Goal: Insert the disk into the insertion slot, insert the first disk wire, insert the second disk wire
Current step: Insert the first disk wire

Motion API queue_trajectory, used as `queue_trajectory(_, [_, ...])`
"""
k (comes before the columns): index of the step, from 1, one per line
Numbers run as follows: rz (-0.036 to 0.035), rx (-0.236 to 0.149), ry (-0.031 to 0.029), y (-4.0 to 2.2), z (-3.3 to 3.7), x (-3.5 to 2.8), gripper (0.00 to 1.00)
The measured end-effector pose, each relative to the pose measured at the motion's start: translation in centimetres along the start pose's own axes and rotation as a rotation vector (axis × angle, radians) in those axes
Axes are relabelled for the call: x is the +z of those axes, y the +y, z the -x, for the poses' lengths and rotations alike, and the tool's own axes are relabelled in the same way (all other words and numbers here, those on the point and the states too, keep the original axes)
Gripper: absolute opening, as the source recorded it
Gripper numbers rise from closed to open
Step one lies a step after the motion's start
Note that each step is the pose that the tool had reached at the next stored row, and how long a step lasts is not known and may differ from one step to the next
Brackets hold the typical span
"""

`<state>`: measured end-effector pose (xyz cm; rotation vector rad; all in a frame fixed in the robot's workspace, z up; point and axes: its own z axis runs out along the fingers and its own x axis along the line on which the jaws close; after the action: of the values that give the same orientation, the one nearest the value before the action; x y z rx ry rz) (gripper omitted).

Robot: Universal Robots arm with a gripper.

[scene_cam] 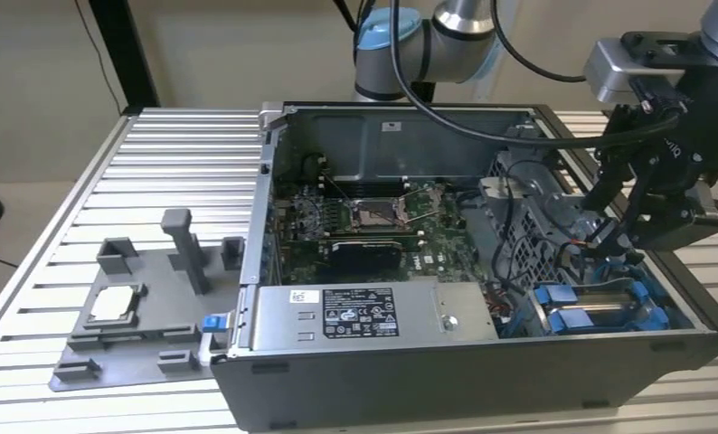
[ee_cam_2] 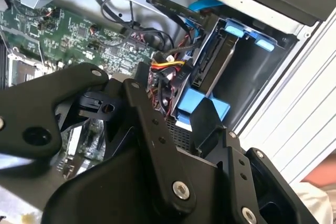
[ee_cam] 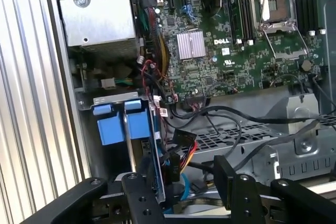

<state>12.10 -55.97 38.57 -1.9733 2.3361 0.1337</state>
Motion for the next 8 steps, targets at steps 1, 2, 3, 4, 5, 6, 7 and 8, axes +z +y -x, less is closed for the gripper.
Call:
queue_trajectory(1, [-0.0001,0.002,-0.0019,-0.02,-0.04,0.03,1.00])
queue_trajectory(2, [-0.0003,0.004,-0.0044,-0.04,-0.08,0.06,1.00])
queue_trajectory(3, [-0.0005,0.006,-0.0067,-0.07,-0.13,0.09,1.00])
queue_trajectory(4, [-0.0009,0.007,-0.0086,-0.08,-0.18,0.11,1.00])
queue_trajectory(5, [-0.0014,0.008,-0.0108,-0.09,-0.22,0.14,1.00])
queue_trajectory(6, [-0.0024,0.008,-0.0135,-0.11,-0.25,0.16,1.00])
queue_trajectory(7, [-0.0051,0.008,-0.0165,-0.11,-0.28,0.20,1.00])
queue_trajectory(8, [-0.0101,0.007,-0.0194,-0.12,-0.29,0.24,1.00])
